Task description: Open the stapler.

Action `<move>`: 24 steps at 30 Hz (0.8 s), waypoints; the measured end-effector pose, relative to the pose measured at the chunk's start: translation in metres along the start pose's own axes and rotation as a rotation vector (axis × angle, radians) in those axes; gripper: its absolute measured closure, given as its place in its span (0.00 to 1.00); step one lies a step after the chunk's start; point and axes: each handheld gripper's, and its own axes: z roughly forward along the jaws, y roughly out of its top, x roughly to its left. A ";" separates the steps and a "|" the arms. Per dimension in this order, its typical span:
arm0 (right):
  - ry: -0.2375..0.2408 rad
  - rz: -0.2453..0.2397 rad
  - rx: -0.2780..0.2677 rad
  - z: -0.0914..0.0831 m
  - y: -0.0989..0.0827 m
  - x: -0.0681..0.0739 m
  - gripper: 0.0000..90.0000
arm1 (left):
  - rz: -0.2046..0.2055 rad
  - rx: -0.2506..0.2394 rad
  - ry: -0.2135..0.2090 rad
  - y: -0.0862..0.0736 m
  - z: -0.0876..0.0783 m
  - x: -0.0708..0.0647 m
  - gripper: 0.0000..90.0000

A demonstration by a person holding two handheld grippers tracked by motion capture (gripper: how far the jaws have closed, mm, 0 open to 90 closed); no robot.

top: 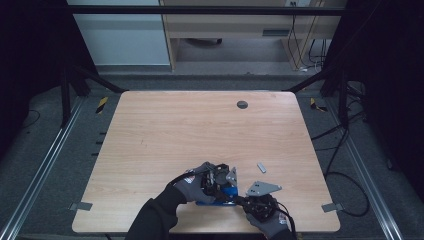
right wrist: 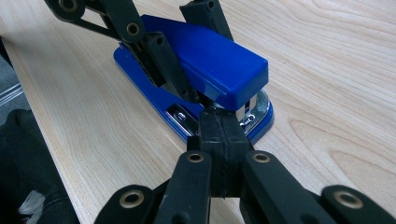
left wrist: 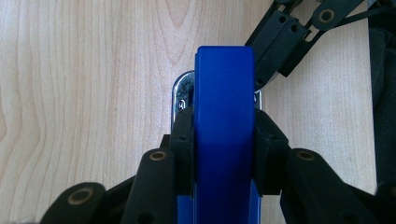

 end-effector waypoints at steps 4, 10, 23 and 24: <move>0.000 0.000 0.000 0.000 0.000 0.000 1.00 | -0.006 -0.009 0.004 0.000 0.000 -0.001 0.73; 0.005 0.006 -0.001 0.000 0.000 -0.001 1.00 | -0.006 -0.010 0.001 0.000 0.000 -0.001 0.73; -0.007 -0.008 0.002 0.000 0.000 0.001 1.00 | -0.008 -0.018 0.001 -0.001 0.000 -0.001 0.73; -0.005 -0.006 -0.001 0.000 0.000 0.001 1.00 | -0.008 -0.016 -0.001 -0.001 -0.001 0.000 0.73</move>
